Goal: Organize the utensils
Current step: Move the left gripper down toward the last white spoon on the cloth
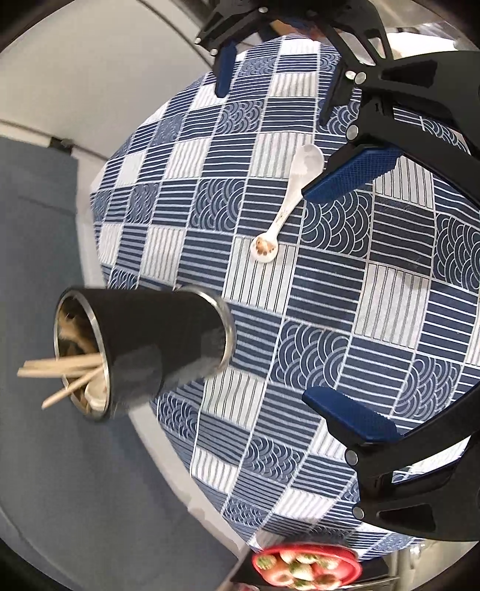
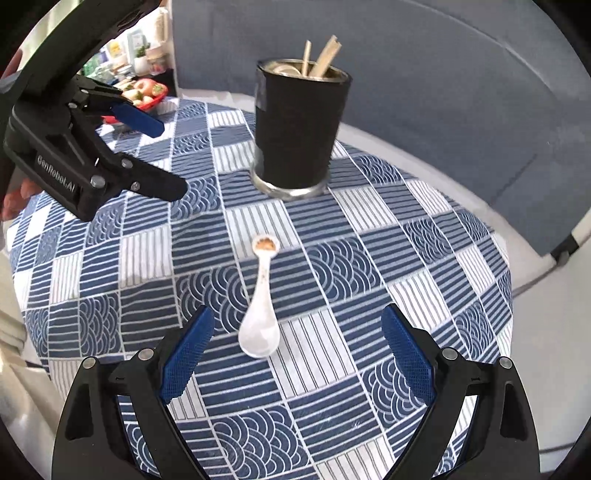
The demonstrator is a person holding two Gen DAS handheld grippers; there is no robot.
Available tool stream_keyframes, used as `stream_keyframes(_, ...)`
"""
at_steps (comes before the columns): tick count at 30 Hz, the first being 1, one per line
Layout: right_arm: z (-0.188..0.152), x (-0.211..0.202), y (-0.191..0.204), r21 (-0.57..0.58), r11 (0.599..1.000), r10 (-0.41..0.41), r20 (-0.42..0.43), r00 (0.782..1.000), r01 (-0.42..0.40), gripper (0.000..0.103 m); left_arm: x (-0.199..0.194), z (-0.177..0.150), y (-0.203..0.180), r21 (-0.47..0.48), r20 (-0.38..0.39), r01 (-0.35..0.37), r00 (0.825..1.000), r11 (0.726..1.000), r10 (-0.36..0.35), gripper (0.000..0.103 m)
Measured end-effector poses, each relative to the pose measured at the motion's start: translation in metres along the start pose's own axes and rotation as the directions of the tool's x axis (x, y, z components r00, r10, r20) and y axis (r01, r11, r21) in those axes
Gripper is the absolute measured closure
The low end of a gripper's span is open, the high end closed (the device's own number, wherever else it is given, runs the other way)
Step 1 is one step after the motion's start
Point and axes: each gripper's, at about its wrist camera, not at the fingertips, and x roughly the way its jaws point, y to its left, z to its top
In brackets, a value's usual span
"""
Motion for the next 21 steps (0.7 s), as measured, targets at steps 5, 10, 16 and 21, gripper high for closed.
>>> stream_keyframes(5, -0.005, 0.011, -0.006, 0.089, 0.996, -0.025, -0.059, 0.998, 0.030, 0.016, 0.024, 0.001, -0.002, 0.097, -0.046, 0.046, 0.998, 0.994, -0.042, 0.006)
stream_keyframes(10, -0.013, 0.019, -0.013, 0.233, 0.970, -0.053, -0.093, 0.994, 0.074, 0.016, 0.045, 0.000, -0.005, 0.225, -0.065, 0.070, 0.996, 0.972, -0.057, 0.006)
stream_keyframes(16, -0.032, 0.033, -0.018, 0.440, 0.894, -0.031, -0.133, 0.991, 0.087, 0.016, 0.069, 0.001, -0.002, 0.292, -0.078, 0.148, 0.988, 0.945, -0.131, 0.006)
stream_keyframes(21, -0.046, 0.042, -0.014, 0.558, 0.824, -0.012, -0.161, 0.987, 0.101, 0.016, 0.089, 0.008, -0.002, 0.319, -0.086, 0.195, 0.980, 0.927, -0.177, 0.006)
